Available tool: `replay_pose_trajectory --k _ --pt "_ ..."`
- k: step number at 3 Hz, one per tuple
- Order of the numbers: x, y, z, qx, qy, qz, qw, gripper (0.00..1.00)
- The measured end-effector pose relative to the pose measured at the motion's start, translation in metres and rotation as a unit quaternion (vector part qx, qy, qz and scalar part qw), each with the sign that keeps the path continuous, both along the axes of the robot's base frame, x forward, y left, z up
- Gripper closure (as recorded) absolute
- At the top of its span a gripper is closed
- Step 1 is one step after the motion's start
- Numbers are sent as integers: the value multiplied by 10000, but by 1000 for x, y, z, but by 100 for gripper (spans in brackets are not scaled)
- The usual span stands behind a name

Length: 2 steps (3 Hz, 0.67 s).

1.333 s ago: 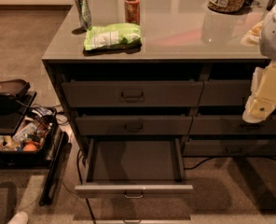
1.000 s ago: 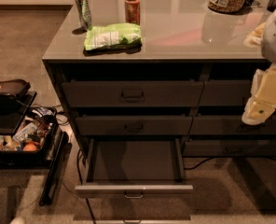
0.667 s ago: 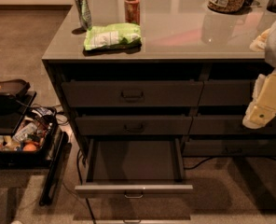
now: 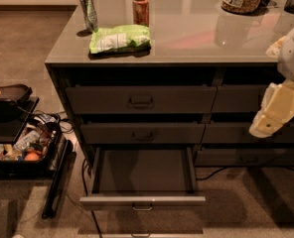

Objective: Close bottom drawer

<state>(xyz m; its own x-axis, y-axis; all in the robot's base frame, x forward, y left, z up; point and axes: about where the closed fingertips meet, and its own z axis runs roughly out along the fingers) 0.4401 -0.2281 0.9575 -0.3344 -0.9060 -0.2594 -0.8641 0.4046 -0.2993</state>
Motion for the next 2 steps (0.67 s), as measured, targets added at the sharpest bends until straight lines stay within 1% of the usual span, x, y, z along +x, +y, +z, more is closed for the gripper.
replay_pose_trajectory --k 1,2 --pt "8 3 -39 469 -164 -343 9982 0" --pt "16 19 -70 848 -253 -313 9956 0"
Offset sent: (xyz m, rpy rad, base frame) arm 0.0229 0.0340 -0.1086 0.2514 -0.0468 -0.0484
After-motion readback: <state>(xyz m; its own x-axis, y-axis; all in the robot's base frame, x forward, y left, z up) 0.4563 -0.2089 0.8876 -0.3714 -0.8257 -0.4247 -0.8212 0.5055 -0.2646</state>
